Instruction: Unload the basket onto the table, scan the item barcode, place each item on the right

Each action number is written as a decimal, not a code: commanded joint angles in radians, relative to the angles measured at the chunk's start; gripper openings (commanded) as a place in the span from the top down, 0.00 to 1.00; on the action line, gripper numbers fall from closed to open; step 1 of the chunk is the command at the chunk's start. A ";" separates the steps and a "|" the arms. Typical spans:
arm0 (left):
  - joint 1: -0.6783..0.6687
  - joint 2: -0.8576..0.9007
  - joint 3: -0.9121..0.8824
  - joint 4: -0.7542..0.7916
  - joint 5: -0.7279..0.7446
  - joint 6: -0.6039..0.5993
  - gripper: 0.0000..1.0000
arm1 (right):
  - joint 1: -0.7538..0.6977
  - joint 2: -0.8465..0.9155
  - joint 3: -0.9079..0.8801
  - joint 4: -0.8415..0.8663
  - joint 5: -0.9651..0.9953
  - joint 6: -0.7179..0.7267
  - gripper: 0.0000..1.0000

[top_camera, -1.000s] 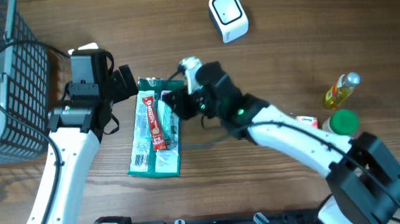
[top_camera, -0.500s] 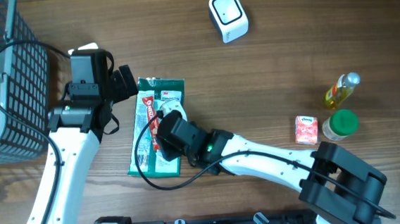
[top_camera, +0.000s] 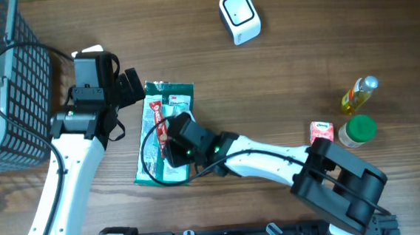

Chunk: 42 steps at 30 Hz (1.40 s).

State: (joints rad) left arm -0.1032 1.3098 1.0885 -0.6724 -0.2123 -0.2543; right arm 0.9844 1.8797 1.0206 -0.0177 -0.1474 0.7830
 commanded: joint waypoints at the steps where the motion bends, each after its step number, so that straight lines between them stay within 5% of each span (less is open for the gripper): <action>1: 0.004 -0.003 0.011 0.003 -0.006 -0.016 0.00 | -0.021 0.015 0.000 0.018 -0.077 0.044 0.62; 11: 0.004 -0.003 0.011 0.003 -0.006 -0.016 0.00 | -0.024 0.072 -0.002 0.063 -0.110 0.056 0.69; 12: 0.004 -0.003 0.011 0.003 -0.006 -0.016 0.00 | -0.024 0.077 -0.002 0.069 -0.110 0.053 0.72; 14: 0.004 -0.003 0.011 0.003 -0.006 -0.016 0.00 | -0.024 0.071 -0.002 0.082 -0.116 0.006 0.96; 17: 0.004 -0.003 0.011 0.003 -0.006 -0.016 0.00 | -0.024 0.016 -0.001 0.054 -0.079 -0.039 0.96; 22: 0.004 -0.003 0.011 0.003 -0.006 -0.016 0.00 | -0.024 -0.243 -0.001 -0.225 0.241 -0.309 0.96; 27: 0.004 -0.003 0.011 0.003 -0.006 -0.016 0.00 | -0.024 -0.264 -0.001 -0.369 0.527 -0.682 0.96; 42: 0.004 -0.003 0.011 0.003 -0.006 -0.016 0.00 | 0.048 -0.025 -0.001 -0.044 1.067 -1.315 0.96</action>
State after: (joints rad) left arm -0.1032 1.3098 1.0885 -0.6724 -0.2123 -0.2543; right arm 1.0096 1.8015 1.0195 -0.1127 0.7803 -0.3702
